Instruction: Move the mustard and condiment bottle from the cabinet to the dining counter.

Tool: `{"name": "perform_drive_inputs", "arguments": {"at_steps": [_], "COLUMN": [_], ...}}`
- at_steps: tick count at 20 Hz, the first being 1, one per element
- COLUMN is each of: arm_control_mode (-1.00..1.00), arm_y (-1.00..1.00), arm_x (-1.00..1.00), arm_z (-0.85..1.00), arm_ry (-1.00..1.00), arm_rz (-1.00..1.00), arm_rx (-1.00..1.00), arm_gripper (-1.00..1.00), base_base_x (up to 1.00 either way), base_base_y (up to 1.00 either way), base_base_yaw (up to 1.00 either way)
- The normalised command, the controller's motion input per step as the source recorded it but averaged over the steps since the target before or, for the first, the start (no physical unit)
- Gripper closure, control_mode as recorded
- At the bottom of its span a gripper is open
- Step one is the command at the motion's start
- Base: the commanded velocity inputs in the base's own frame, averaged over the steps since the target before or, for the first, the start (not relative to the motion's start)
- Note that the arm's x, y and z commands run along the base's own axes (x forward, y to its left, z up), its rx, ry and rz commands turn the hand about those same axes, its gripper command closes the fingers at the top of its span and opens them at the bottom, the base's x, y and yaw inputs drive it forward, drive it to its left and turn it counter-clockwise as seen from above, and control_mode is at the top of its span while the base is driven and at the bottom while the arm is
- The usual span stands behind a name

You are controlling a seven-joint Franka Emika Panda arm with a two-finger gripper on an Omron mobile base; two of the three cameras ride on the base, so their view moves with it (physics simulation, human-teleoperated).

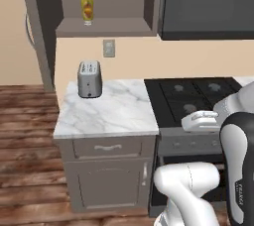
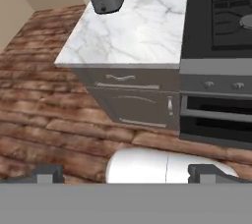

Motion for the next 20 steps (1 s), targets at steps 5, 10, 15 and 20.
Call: {"name": "perform_drive_inputs", "arguments": {"at_steps": [5,10,15,20], "arm_control_mode": [1.00,1.00,1.00,1.00], "arm_y": [0.00,0.00,0.00,0.00], "arm_x": [0.00,0.00,0.00,0.00], "arm_z": [0.00,0.00,0.00,0.00], "arm_ry": [0.00,0.00,0.00,0.00], "arm_rz": [0.00,0.00,0.00,0.00], "arm_rx": [0.00,0.00,0.00,0.00], "arm_gripper": [-1.00,-1.00,-1.00,-1.00], "base_base_x": [0.83,0.84,0.86,0.89], "base_base_y": [0.49,0.41,0.38,0.37], "base_base_yaw": [0.00,0.00,0.00,0.00]}}
